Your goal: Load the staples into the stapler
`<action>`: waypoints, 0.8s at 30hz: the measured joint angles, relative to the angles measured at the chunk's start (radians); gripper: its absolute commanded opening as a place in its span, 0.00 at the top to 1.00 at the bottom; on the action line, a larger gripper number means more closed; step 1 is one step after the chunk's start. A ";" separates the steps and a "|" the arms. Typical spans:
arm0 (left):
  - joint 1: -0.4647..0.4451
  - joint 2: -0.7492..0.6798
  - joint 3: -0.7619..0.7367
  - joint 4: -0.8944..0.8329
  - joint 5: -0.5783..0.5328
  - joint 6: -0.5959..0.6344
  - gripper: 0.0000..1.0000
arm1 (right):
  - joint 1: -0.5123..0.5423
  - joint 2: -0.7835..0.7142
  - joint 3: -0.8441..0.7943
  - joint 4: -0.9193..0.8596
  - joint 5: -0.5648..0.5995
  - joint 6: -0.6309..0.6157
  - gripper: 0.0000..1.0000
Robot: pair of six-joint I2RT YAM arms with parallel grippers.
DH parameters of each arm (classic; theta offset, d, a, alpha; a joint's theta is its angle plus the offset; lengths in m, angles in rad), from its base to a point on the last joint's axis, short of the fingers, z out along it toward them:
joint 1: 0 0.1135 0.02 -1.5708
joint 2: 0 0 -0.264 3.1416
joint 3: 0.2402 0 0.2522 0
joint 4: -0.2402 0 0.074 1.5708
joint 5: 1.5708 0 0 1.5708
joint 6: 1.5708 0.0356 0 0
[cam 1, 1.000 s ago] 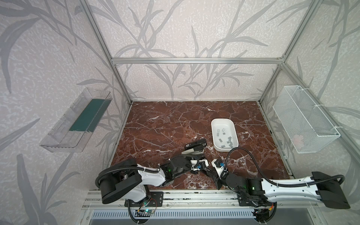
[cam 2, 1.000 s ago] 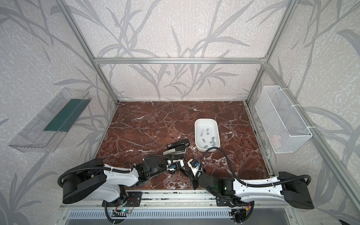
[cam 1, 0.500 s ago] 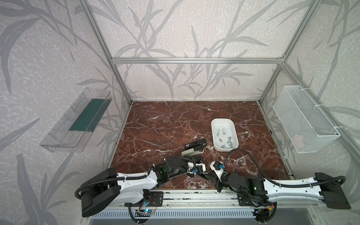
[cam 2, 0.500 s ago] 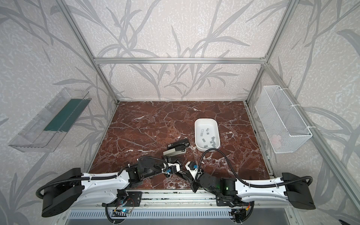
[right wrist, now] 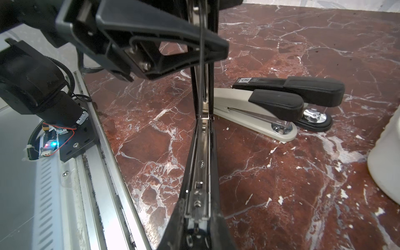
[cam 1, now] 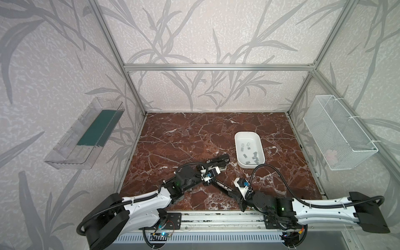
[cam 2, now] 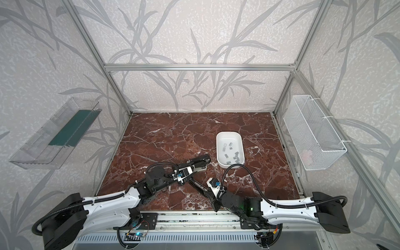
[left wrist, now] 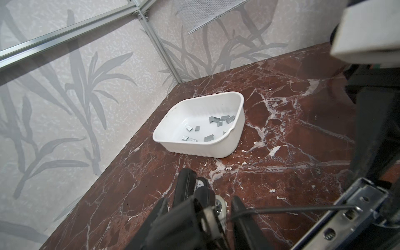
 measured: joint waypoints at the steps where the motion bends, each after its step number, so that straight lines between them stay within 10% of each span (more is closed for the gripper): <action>1: 0.019 -0.023 -0.005 -0.015 0.009 -0.018 0.53 | 0.000 0.000 0.000 0.006 -0.005 -0.007 1.00; 15: 0.273 0.029 -0.064 -0.024 0.108 -0.176 0.44 | -0.013 0.175 0.051 0.080 -0.017 -0.048 1.00; 24: 0.520 0.302 0.022 -0.069 -0.230 -0.032 0.42 | 0.002 0.306 0.060 0.118 -0.055 -0.030 1.00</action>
